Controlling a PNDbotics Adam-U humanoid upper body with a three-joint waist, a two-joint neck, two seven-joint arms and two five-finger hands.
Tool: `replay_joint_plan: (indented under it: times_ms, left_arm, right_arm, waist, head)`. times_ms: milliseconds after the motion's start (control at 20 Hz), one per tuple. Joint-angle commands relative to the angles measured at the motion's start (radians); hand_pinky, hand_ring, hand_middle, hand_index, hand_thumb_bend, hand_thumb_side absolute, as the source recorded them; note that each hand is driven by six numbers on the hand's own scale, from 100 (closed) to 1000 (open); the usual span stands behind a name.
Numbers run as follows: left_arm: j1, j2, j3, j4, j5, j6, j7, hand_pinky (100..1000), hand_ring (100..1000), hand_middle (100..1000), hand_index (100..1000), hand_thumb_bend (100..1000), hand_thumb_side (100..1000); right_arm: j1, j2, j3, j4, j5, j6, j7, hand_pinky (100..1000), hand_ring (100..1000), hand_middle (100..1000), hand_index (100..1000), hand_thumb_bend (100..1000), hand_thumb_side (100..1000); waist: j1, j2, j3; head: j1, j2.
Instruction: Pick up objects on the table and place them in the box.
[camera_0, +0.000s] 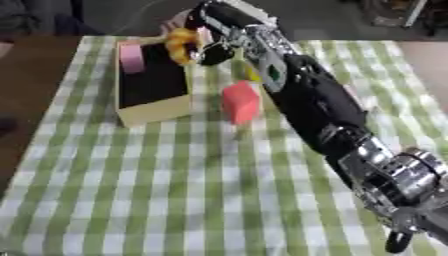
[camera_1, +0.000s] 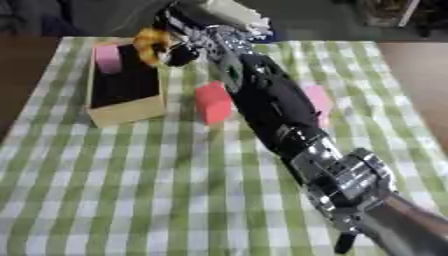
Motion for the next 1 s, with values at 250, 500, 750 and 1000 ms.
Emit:
replay_joint_plan:
  times_ms: [250,500,750,1000]
  left_arm:
    - [-0.027,0.017,0.002,-0.034,0.023,-0.015,0.004,693,598,690,748,310,713]
    - [-0.034,0.015,0.001,-0.034,0.031,-0.017,0.001,692,598,689,748,316,712]
    - [-0.038,0.013,-0.001,-0.033,0.033,-0.018,-0.005,693,599,690,747,319,713]
    - [-0.04,0.012,-0.002,-0.031,0.032,-0.018,-0.012,693,599,691,747,323,714]
  right_arm:
    - [-0.01,0.035,-0.001,0.006,0.043,-0.01,-0.007,831,772,645,512,100,199]
    - [0.001,0.056,-0.005,0.022,0.076,-0.004,-0.027,831,776,662,697,100,199]
    - [0.01,0.072,-0.001,0.031,0.121,0.014,-0.057,834,785,691,831,100,201]
    - [0.015,0.079,0.003,0.027,0.161,0.055,-0.075,835,797,735,931,100,390]
  waist:
    - [-0.003,0.0,0.037]
    - [-0.007,0.003,0.051]
    - [-0.01,0.005,0.056]
    - [-0.012,0.005,0.056]
  head:
    - [-0.038,-0.016]
    - [-0.046,-0.018]
    - [-0.051,-0.02]
    - [-0.051,-0.021]
